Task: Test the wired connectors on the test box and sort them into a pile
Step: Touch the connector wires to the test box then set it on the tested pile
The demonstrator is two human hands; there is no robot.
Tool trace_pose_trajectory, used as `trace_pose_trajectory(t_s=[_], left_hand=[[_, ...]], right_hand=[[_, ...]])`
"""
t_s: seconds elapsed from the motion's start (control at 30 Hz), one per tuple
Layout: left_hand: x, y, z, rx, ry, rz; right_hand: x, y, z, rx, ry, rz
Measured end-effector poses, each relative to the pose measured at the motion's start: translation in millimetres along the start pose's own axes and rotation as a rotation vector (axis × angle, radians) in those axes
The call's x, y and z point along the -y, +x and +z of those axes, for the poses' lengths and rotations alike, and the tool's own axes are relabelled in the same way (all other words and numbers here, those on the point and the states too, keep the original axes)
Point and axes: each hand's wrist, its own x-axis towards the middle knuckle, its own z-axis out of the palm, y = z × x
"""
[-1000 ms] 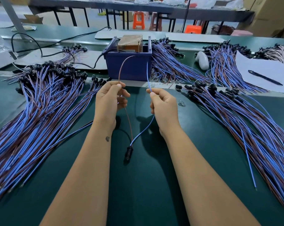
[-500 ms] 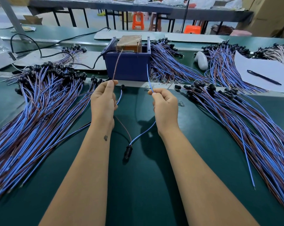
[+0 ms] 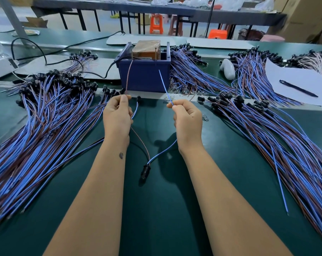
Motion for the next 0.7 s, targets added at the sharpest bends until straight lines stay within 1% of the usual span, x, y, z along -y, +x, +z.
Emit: trace_pose_trajectory(t_s=[0.23, 0.47, 0.7], left_hand=[[0.4, 0.4, 2.3, -0.002, 0.067, 0.022], [0.6, -0.2, 3.1, -0.001, 0.062, 0.031], [0.8, 0.9, 3.5, -0.017, 0.061, 0.041]], right_hand=[[3.4, -3.4, 1.9, 0.048, 0.014, -0.030], [-0.1, 0.3, 1.2, 0.045, -0.050, -0.012], [-5.1, 5.3, 0.6, 0.107, -0.104, -0.030]])
